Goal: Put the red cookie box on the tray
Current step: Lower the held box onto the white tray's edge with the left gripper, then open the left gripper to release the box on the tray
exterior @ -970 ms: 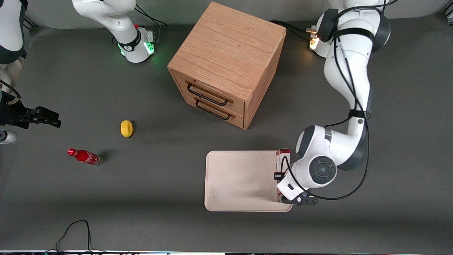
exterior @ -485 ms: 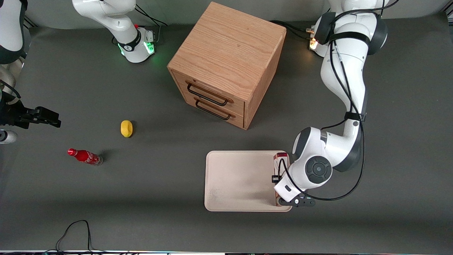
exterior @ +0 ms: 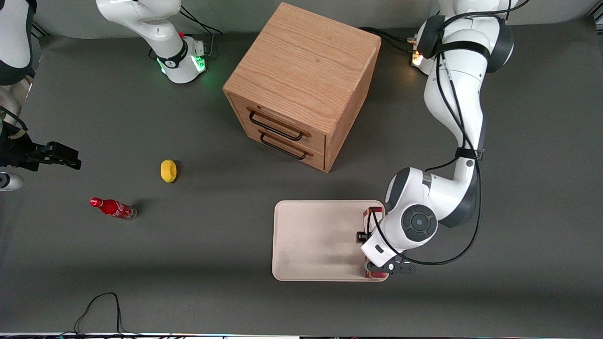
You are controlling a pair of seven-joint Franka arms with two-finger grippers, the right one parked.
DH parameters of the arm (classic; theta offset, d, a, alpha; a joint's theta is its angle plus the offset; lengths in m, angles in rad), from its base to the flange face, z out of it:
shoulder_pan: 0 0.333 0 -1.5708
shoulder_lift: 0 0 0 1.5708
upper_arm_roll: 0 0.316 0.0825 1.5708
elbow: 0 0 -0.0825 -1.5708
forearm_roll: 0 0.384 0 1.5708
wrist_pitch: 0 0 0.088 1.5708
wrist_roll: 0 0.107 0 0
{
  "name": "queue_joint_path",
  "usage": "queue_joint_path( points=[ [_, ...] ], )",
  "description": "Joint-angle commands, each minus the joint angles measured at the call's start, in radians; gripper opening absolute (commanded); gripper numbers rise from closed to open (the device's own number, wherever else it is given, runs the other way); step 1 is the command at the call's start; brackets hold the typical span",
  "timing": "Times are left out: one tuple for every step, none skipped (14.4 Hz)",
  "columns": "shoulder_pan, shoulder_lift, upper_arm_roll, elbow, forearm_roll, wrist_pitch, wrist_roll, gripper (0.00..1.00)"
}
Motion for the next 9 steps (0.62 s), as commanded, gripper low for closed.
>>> queue_joint_path(
  points=[
    [0.011,-0.178,0.017,-0.161,0.001,-0.014,-0.021,1.0],
    [0.038,-0.278,0.017,-0.254,0.009,-0.012,-0.013,1.0],
    [0.061,-0.38,0.017,-0.365,0.01,-0.011,-0.012,1.0],
    [0.084,-0.466,0.017,-0.448,0.01,-0.012,-0.009,1.0],
    [0.109,-0.539,0.017,-0.506,0.01,-0.024,-0.009,1.0],
    [0.134,-0.606,0.019,-0.555,0.01,-0.056,-0.01,1.0],
    [0.167,-0.672,0.017,-0.591,0.01,-0.09,-0.01,1.0],
    [0.201,-0.74,0.017,-0.638,0.01,-0.115,-0.01,1.0],
    [0.235,-0.821,0.017,-0.698,0.012,-0.126,-0.01,1.0]
  ],
)
